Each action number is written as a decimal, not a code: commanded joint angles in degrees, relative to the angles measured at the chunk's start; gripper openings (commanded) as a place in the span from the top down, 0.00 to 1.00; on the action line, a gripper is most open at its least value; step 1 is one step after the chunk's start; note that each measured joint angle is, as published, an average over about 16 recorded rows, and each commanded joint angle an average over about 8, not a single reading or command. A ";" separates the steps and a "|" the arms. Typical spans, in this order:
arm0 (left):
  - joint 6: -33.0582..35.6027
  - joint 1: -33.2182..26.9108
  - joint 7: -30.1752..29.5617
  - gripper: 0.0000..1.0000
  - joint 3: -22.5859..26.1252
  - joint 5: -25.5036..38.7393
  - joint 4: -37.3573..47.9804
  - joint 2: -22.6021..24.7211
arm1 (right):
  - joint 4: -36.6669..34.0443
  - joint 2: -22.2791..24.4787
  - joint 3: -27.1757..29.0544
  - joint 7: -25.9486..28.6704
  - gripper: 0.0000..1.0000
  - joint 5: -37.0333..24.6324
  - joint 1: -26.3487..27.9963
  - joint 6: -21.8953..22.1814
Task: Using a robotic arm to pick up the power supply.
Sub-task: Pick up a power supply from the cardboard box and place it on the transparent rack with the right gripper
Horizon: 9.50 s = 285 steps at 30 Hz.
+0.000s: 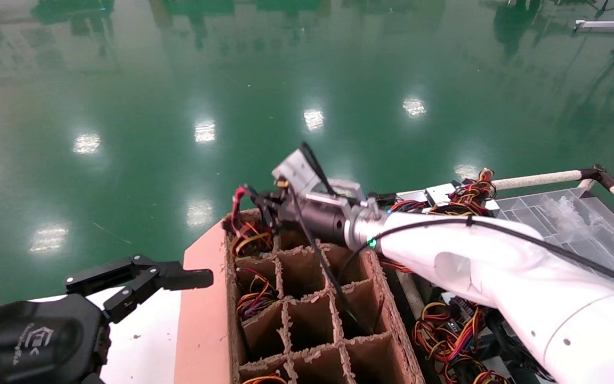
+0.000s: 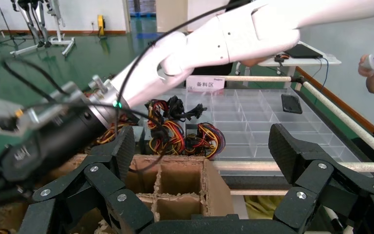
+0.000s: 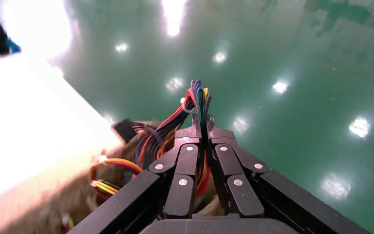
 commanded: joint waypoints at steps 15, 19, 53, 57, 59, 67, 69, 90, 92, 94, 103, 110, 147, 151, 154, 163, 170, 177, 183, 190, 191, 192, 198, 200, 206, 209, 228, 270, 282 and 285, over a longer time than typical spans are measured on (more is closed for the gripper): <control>-0.01 -0.01 0.02 0.00 0.03 -0.02 0.00 -0.01 | -3.38 3.49 4.49 -0.05 1.00 9.02 7.83 -14.41; -0.02 -0.01 0.02 0.00 0.04 -0.03 0.00 -0.02 | -5.85 5.74 5.83 -1.04 1.00 10.52 10.55 -20.81; -0.05 -0.03 0.06 0.00 0.11 -0.08 0.00 -0.05 | -21.08 34.95 1.05 -4.67 1.00 1.36 28.54 -38.52; -0.05 -0.03 0.06 0.00 0.12 -0.08 0.00 -0.05 | -21.79 37.00 -0.03 -5.10 1.00 -0.23 28.74 -39.43; -0.05 -0.03 0.06 0.00 0.13 -0.09 0.00 -0.05 | -22.06 37.62 -0.64 -5.46 1.00 -1.13 28.68 -39.55; -0.06 -0.03 0.07 0.00 0.14 -0.10 0.00 -0.06 | -23.29 38.04 -1.62 -6.49 1.00 -2.54 25.99 -38.92; -0.06 -0.03 0.07 0.00 0.15 -0.10 0.00 -0.06 | -23.49 37.79 -1.55 -6.63 1.00 -2.44 24.88 -38.81; -0.08 -0.04 0.09 0.00 0.19 -0.13 0.00 -0.08 | -24.96 33.96 0.81 -6.60 1.00 0.84 15.17 -36.25; -0.08 -0.05 0.10 0.00 0.19 -0.13 0.00 -0.08 | -25.30 33.92 1.40 -6.54 1.00 1.66 14.00 -35.86; -0.08 -0.05 0.10 0.00 0.20 -0.13 0.00 -0.08 | -25.63 33.92 2.07 -6.39 1.00 2.59 12.78 -35.54; -0.09 -0.05 0.11 0.00 0.21 -0.15 0.00 -0.09 | -26.59 34.03 5.45 -4.98 1.00 7.18 7.29 -34.89; -0.10 -0.05 0.11 0.00 0.23 -0.15 0.00 -0.09 | -27.15 34.17 8.50 -2.74 1.00 11.27 3.01 -34.86; -0.13 -0.07 0.15 0.00 0.30 -0.21 0.00 -0.12 | -28.20 30.07 24.73 7.58 1.00 33.05 -15.86 -34.54; -0.13 -0.07 0.15 0.00 0.31 -0.21 0.00 -0.12 | -28.10 28.96 26.52 7.31 1.00 35.52 -17.36 -35.15; -0.13 -0.07 0.16 0.00 0.32 -0.21 0.00 -0.13 | -28.00 27.84 27.61 6.97 1.00 37.05 -18.09 -35.06; -0.14 -0.08 0.17 0.00 0.33 -0.23 0.00 -0.13 | -27.76 24.63 30.29 5.79 1.00 40.78 -20.17 -34.53; -0.14 -0.08 0.17 0.00 0.35 -0.23 0.00 -0.14 | -28.36 23.90 31.87 5.16 1.00 42.95 -23.44 -35.60; -0.15 -0.08 0.18 0.00 0.36 -0.24 0.00 -0.14 | -29.14 25.47 32.38 3.86 1.00 43.77 -25.61 -37.03; -0.15 -0.09 0.18 0.00 0.37 -0.25 0.00 -0.15 | -28.66 28.29 30.31 1.51 1.00 41.10 -24.74 -37.32; -0.16 -0.09 0.19 0.00 0.38 -0.26 0.00 -0.15 | -26.19 32.71 25.70 -2.44 1.00 34.89 -21.84 -38.34; -0.16 -0.09 0.19 0.00 0.38 -0.26 0.00 -0.15 | -25.67 33.42 24.95 -3.11 1.00 33.86 -21.22 -38.56; -0.16 -0.09 0.19 0.00 0.39 -0.26 0.00 -0.15 | -25.11 34.14 24.20 -3.83 1.00 32.80 -20.54 -38.77; -0.17 -0.09 0.20 0.00 0.40 -0.27 0.00 -0.16 | -21.92 37.99 20.21 -7.57 1.00 27.07 -16.14 -39.28; -0.17 -0.09 0.20 0.00 0.40 -0.27 0.00 -0.16 | -20.85 39.13 19.12 -8.53 1.00 25.42 -14.76 -39.41; -0.17 -0.10 0.21 0.00 0.41 -0.28 0.00 -0.17 | -16.98 42.03 15.77 -10.45 1.00 20.17 -11.23 -40.02; -0.18 -0.10 0.21 0.00 0.42 -0.28 0.00 -0.17 | -15.21 42.86 14.34 -10.61 1.00 17.85 -9.90 -39.81; -0.19 -0.11 0.23 0.00 0.45 -0.31 0.00 -0.18 | -4.28 43.12 7.24 -18.24 1.00 2.84 2.86 -34.74; -0.22 -0.12 0.26 0.00 0.53 -0.36 0.00 -0.21 | -8.13 33.76 3.76 -61.75 1.00 -11.01 10.02 -29.72; -0.23 -0.13 0.27 0.00 0.55 -0.37 0.00 -0.22 | -12.14 30.11 3.10 -79.59 1.00 -14.21 13.27 -29.82; -0.23 -0.13 0.28 0.00 0.56 -0.38 0.00 -0.22 | -13.66 29.82 3.19 -82.07 1.00 -14.30 13.61 -30.02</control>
